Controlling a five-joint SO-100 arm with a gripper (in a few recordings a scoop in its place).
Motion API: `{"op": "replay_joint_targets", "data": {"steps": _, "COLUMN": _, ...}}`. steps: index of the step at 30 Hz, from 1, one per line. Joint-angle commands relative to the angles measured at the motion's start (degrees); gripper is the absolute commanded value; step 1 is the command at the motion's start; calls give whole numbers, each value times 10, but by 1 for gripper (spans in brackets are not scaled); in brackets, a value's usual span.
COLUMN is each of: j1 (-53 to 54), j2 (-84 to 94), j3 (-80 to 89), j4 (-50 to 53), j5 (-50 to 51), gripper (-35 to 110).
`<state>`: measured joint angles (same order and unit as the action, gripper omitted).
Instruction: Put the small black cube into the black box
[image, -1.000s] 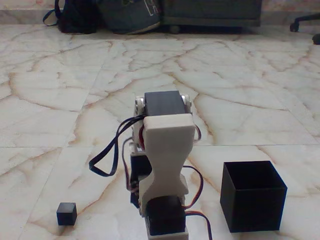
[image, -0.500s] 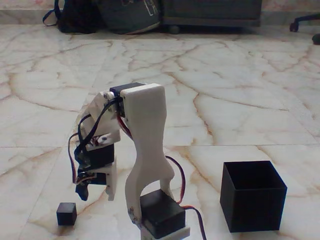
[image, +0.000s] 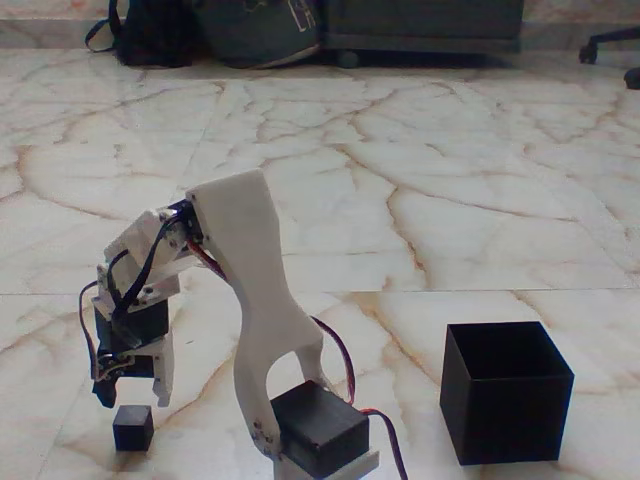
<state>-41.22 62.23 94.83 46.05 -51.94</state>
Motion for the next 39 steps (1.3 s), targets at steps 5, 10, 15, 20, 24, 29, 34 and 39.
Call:
{"op": "replay_joint_targets", "data": {"steps": 5, "j1": -20, "j2": -59, "j3": -95, "j4": 7, "j5": 26, "gripper": 7}}
{"op": "replay_joint_targets", "data": {"steps": 10, "j1": -8, "j2": -87, "j3": -93, "j4": 6, "j5": 20, "gripper": 7}}
{"op": "replay_joint_targets", "data": {"steps": 15, "j1": -2, "j2": -112, "j3": -96, "j4": -1, "j5": 14, "gripper": 6}}
{"op": "replay_joint_targets", "data": {"steps": 20, "j1": -5, "j2": -113, "j3": -95, "j4": -11, "j5": 20, "gripper": 1}}
{"op": "replay_joint_targets", "data": {"steps": 24, "j1": -4, "j2": -91, "j3": -96, "j4": -4, "j5": 5, "gripper": 0}}
{"op": "replay_joint_targets", "data": {"steps": 29, "j1": 10, "j2": -32, "j3": -91, "j4": 36, "j5": -7, "gripper": 0}}
{"op": "replay_joint_targets", "data": {"steps": 34, "j1": 70, "j2": 32, "j3": -91, "j4": 90, "j5": -54, "gripper": 0}}
{"op": "replay_joint_targets", "data": {"steps": 39, "j1": 120, "j2": 110, "j3": -83, "j4": 146, "j5": -96, "gripper": 0}}
